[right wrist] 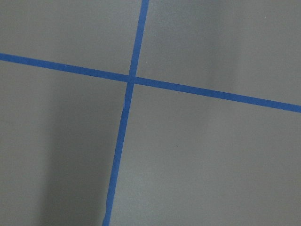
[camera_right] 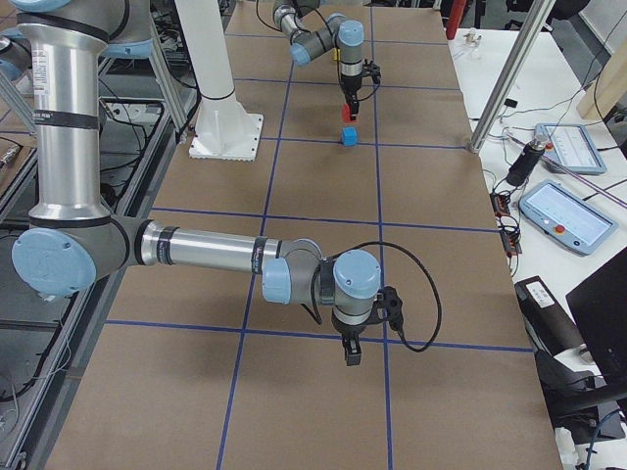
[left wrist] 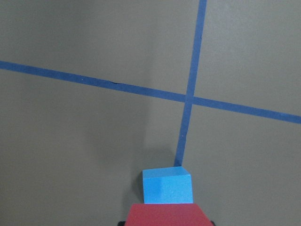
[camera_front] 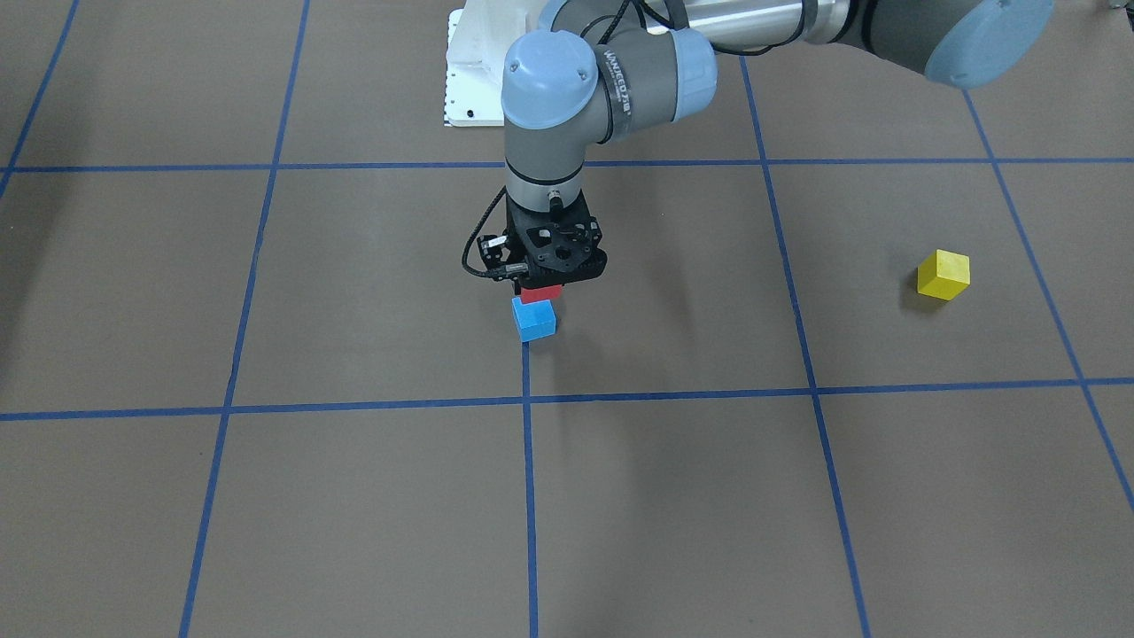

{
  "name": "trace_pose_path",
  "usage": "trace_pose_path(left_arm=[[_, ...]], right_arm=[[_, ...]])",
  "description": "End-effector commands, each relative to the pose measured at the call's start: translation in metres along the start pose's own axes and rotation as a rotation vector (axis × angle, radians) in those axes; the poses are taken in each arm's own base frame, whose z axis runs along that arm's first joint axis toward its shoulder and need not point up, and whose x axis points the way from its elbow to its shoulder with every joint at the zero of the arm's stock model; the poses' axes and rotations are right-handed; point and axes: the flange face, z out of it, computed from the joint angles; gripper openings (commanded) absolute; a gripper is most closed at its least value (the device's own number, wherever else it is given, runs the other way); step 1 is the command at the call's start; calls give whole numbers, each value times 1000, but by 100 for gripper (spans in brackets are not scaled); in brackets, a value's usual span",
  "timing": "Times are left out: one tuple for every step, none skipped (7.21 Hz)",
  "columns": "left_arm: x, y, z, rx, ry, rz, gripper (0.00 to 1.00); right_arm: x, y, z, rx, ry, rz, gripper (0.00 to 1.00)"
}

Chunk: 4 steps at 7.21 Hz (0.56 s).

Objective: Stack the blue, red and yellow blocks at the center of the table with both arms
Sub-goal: 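Carry the red block with the left gripper above the blue block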

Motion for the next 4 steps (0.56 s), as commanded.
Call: trace_pose_path(left_arm=[[2,-7,16,13,-34,-38,7],[2,-9,23,14,-34,-33,11],[1,-11,28,14,-35,-33,13],[4,-12,30,15,-40,-32,17]], right_arm=[[0,0,0,0,-1,0,100],[0,0,0,0,-1,0,100],[0,-1,-1,1,-1,-1,100],[-1,-2,-1,2,-1,-2,100]])
